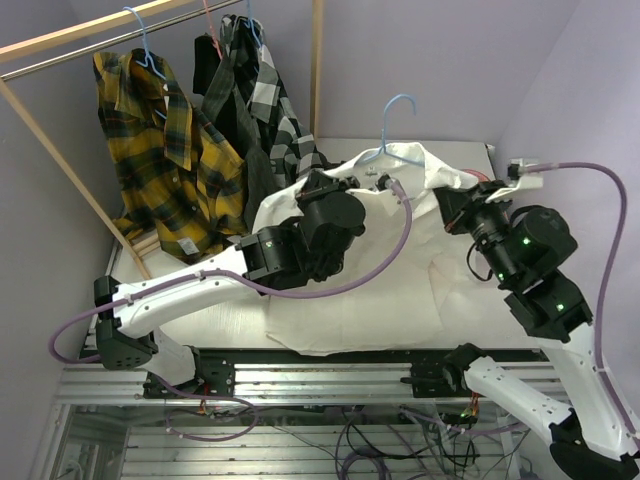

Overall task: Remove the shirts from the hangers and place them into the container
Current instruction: Remove the shirt from the hanger.

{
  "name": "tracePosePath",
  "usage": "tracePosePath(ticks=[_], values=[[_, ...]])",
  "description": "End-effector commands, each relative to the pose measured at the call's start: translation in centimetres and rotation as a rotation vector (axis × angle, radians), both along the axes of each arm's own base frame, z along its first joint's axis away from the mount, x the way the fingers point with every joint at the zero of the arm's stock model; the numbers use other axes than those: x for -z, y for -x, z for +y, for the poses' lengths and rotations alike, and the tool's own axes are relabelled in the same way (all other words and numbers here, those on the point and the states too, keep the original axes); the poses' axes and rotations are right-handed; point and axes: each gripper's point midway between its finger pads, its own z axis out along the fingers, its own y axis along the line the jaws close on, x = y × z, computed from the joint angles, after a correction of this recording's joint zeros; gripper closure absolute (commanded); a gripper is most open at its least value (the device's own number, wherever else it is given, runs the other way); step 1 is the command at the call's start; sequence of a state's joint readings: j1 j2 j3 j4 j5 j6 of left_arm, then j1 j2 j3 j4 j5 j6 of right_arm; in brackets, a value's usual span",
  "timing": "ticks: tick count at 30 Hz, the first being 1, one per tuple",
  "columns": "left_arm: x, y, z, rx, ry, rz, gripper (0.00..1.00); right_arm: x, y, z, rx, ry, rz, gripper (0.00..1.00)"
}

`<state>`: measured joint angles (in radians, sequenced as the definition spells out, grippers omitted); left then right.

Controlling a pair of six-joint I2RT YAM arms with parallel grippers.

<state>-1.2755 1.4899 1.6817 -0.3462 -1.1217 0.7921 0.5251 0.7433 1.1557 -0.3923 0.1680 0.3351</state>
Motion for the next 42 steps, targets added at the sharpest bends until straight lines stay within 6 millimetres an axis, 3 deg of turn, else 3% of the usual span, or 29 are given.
tracePosePath(ticks=[1,7,11,15,20,24,29,33,34,36,37,39,42], values=[[0.6,0.3,1.6,-0.051,0.04,-0.007,0.93,-3.0,1.3,-4.2,0.17,-0.001,-0.044,1.0],[1.0,0.7,3.2,-0.071,0.059,0.006,0.93,-3.9,1.8,-6.8,0.283,0.037,-0.038,1.0],[1.8,1.5,6.1,-0.1,0.051,0.008,0.93,-4.9,2.3,-9.2,0.385,0.096,-0.049,1.0],[2.6,2.5,8.9,-0.082,0.058,0.033,0.93,-5.6,2.2,-10.2,0.432,0.147,-0.043,1.0],[3.6,3.5,13.2,-0.146,0.009,0.014,0.93,-6.3,1.5,-9.6,0.417,0.178,-0.049,1.0],[3.1,4.3,15.6,-0.138,0.01,0.026,0.93,-6.8,0.6,-8.9,0.394,0.235,-0.041,1.0],[3.1,4.8,16.4,-0.094,-0.004,0.046,0.93,-7.8,0.1,-8.8,0.396,0.29,-0.043,1.0],[3.1,4.7,15.2,-0.051,0.03,0.074,0.93,-7.8,0.2,-4.8,0.174,0.277,-0.046,1.0],[3.0,4.7,14.7,-0.038,0.043,0.079,0.93,-7.4,0.4,-3.3,0.093,0.272,-0.038,0.92],[2.6,4.5,13.7,-0.014,0.08,0.086,0.93,-7.1,1.2,-0.9,-0.042,0.232,-0.032,0.43],[2.4,4.5,13.2,0.001,0.103,0.093,0.93,-7.1,1.8,-0.1,-0.089,0.205,-0.033,0.3],[1.9,4.5,12.4,0.021,0.148,0.11,0.93,-7.3,3.2,0.8,-0.165,0.154,-0.047,0.25],[1.3,4.6,11.7,0.038,0.213,0.133,0.93,-7.1,5.0,1.4,-0.231,0.098,-0.036,0.26]])
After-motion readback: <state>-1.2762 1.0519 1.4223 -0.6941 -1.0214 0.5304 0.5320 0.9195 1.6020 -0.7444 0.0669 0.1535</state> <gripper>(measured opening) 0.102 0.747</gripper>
